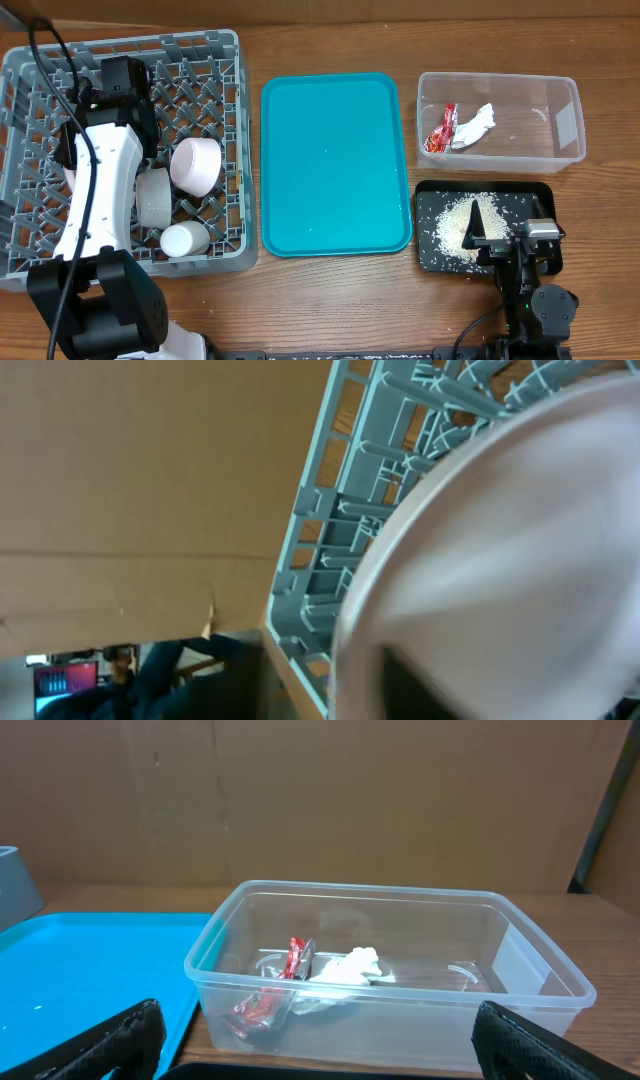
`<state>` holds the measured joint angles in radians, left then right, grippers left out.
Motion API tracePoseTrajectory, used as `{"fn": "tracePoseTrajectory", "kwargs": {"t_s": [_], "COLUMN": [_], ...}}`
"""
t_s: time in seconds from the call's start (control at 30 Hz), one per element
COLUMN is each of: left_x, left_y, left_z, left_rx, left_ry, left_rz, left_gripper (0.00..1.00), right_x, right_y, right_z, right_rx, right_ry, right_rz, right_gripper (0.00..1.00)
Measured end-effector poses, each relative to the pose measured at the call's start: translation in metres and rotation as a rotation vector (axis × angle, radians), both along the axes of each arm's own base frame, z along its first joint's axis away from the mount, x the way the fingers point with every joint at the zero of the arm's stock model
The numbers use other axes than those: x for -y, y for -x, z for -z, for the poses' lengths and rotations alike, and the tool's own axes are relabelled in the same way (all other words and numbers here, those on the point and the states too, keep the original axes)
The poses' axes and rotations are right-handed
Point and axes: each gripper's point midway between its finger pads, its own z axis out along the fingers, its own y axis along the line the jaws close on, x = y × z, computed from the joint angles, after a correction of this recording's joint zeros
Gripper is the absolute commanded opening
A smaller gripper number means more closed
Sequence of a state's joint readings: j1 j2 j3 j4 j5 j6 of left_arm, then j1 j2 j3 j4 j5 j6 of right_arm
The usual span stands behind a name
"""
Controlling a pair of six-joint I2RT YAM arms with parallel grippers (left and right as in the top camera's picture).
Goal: Sort waste into correct bins and load items into the dishwasher
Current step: 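Lift the white plate and stand it upright in the rack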
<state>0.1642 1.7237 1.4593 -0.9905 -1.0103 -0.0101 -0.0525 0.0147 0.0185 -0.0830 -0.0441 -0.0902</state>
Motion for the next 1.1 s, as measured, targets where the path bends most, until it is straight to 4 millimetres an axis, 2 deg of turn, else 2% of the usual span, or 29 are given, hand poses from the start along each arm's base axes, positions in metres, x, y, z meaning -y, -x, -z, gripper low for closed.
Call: {"fn": "tracePoseTrajectory", "kwargs": {"t_s": [0.13,0.23,0.33,0.43,0.5,0.6,0.73,0.8,0.9,1.0,1.1], "left_x": [0.005,0.024,0.05,0.083,0.106,0.141,0.181,0.201,0.22,0.23,0.234], "left_y": [0.003,0.002,-0.001,0.007,0.022,0.054,0.096,0.117,0.142,0.161,0.178], "left_z": [0.001,-0.007,-0.034,-0.073,-0.101,-0.139,-0.169,-0.178,-0.181,-0.182,-0.174], "left_rx": [-0.023,0.003,0.104,0.238,0.327,0.453,0.565,0.601,0.608,0.616,0.575], "left_ry": [0.017,0.1,0.224,0.379,0.47,0.57,0.686,0.768,0.873,0.937,0.98], "left_rz": [0.009,0.046,0.117,0.213,0.286,0.41,0.564,0.646,0.721,0.753,0.751], "left_gripper": [1.0,1.0,1.0,1.0,1.0,1.0,1.0,1.0,1.0,1.0,1.0], "right_x": [0.0,0.0,0.0,0.0,0.0,0.0,0.0,0.0,0.0,0.0,0.0], "right_y": [0.0,0.0,0.0,0.0,0.0,0.0,0.0,0.0,0.0,0.0,0.0], "right_z": [0.0,0.0,0.0,0.0,0.0,0.0,0.0,0.0,0.0,0.0,0.0], "right_rx": [0.0,0.0,0.0,0.0,0.0,0.0,0.0,0.0,0.0,0.0,0.0], "right_ry": [0.0,0.0,0.0,0.0,0.0,0.0,0.0,0.0,0.0,0.0,0.0], "right_rz": [0.0,0.0,0.0,0.0,0.0,0.0,0.0,0.0,0.0,0.0,0.0], "right_gripper": [1.0,1.0,1.0,1.0,1.0,1.0,1.0,1.0,1.0,1.0,1.0]}}
